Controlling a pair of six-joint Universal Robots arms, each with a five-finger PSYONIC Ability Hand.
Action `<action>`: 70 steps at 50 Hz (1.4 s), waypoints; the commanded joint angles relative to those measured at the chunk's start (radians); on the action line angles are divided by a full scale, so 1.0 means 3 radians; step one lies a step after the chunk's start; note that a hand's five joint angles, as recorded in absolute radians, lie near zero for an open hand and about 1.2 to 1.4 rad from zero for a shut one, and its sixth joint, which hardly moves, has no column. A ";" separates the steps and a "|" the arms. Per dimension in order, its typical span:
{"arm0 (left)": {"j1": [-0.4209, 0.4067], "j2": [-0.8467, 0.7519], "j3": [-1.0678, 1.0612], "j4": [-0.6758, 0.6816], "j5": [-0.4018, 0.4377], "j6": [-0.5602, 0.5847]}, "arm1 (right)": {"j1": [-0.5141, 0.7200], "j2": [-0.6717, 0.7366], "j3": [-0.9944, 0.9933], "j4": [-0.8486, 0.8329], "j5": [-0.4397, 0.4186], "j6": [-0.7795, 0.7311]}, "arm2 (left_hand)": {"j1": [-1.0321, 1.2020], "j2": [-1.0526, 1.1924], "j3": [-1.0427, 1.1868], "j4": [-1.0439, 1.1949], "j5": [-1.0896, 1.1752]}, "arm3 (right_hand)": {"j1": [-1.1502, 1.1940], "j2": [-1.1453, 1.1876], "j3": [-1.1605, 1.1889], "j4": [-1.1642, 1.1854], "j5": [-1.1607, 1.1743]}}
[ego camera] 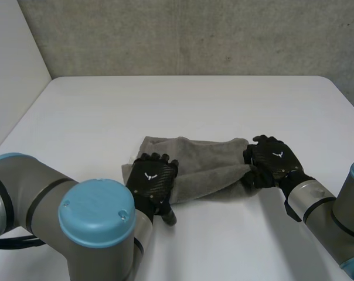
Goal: Fold the towel.
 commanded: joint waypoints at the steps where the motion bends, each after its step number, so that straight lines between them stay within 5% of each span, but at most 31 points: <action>1: -0.0020 -0.0100 0.0024 0.0025 -0.0022 0.0183 | -0.0002 -0.0013 -0.0003 -0.0001 0.0002 0.0004 | 0.0013 0.0135 -0.0128 -0.0156 0.0133 | 0.0400 0.0332 0.0028 0.0095 0.0262; 13: 0.0215 -0.0366 0.0132 0.0275 -0.0027 0.0480 | -0.0002 -0.0059 -0.0008 -0.0001 -0.0008 0.0009 | 0.1285 0.1407 -0.0128 -0.0156 0.1406 | 0.0400 0.0332 0.0028 0.0095 0.0262; 18: 0.0322 -0.0392 0.0208 0.0393 -0.0027 0.0598 | -0.0002 -0.0079 -0.0008 -0.0001 -0.0008 0.0009 | 0.3764 0.3886 -0.0128 -0.0156 0.3884 | 0.0400 0.0332 0.0028 0.0095 0.0262; 29: 0.0343 -0.0351 0.0393 0.0787 -0.0027 0.0721 | -0.0007 -0.0089 -0.0008 -0.0001 0.0002 0.0009 | 0.3770 0.3891 -0.0128 -0.0156 0.3890 | 0.0400 0.0332 0.0028 0.0095 0.0262; 37: 0.0368 -0.0453 0.0536 0.1630 0.0024 0.1355 | -0.0002 -0.0089 0.0002 -0.0001 0.0027 0.0009 | 0.3770 0.3891 -0.0128 -0.0156 0.3890 | 0.0400 0.0332 0.0028 0.0095 0.0262; 42: 0.0435 -0.0443 0.0577 0.2533 0.0442 0.1615 | -0.0002 -0.0089 0.0002 -0.0006 0.0032 0.0009 | 0.3770 0.3891 -0.0128 -0.0156 0.3890 | 0.0400 0.0332 0.0028 0.0095 0.0262; 47: 0.0465 -0.0443 0.0399 0.2933 0.0749 0.1600 | -0.0002 -0.0089 0.0002 -0.0006 0.0032 0.0009 | 0.3770 0.3891 -0.0128 -0.0156 0.3890 | 0.0400 0.0332 0.0028 0.0095 0.0262; 53: 0.0577 -0.0468 -0.0087 0.2970 0.1056 0.1585 | -0.0002 -0.0079 -0.0003 -0.0021 0.0022 0.0009 | 0.3770 0.3891 -0.0128 -0.0156 0.3890 | 0.0400 0.0332 0.0028 0.0095 0.0262; 62: 0.0823 -0.0468 -0.0441 0.2888 0.1098 0.1631 | -0.0007 -0.0059 -0.0034 -0.0021 -0.0003 0.0009 | 0.3770 0.3891 -0.0128 -0.0156 0.3890 | 0.0400 0.0332 0.0028 0.0095 0.0262; 70: 0.1038 -0.0530 -0.0405 0.2341 0.1062 0.1636 | -0.0002 -0.0054 -0.0039 -0.0021 -0.0014 0.0009 | 0.3770 0.3891 -0.0128 -0.0156 0.3890 | 0.0400 0.0332 0.0028 0.0095 0.0262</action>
